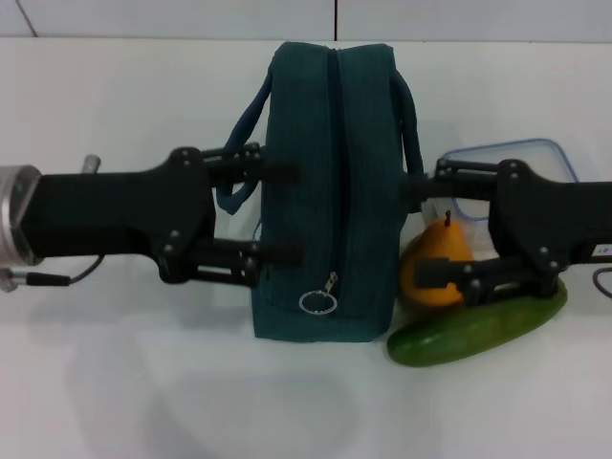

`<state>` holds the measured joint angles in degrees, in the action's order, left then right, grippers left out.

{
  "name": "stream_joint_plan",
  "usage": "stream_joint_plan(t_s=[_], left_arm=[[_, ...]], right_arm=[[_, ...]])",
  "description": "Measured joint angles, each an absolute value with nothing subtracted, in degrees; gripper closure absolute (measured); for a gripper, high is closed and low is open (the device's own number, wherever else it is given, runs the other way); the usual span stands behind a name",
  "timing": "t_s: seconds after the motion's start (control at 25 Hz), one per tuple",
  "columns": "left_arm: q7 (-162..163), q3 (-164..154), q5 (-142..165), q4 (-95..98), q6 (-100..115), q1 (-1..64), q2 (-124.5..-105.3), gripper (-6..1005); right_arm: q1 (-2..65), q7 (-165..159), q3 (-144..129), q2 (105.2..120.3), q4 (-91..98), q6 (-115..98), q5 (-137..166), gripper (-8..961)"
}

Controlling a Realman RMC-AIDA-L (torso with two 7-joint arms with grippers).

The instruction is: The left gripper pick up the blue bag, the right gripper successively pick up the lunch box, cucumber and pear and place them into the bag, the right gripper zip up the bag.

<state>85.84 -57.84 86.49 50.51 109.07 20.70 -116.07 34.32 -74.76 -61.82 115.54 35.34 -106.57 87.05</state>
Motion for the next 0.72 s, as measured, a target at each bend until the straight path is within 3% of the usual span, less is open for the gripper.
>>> stream_joint_plan(t_s=[0.36,0.72], left_arm=[[91.9,-53.8,84.0,54.0,109.3,21.0,-116.38,110],[127.0,-50.0,96.3,71.5,102.3,25.2,-116.25,109]], right_arm=[[30.5,-74.7,-61.7,115.38,38.9,-107.1,83.3,100],[26.5,-72.1,-56.2,114.88,40.1,-110.1,82.4,97]])
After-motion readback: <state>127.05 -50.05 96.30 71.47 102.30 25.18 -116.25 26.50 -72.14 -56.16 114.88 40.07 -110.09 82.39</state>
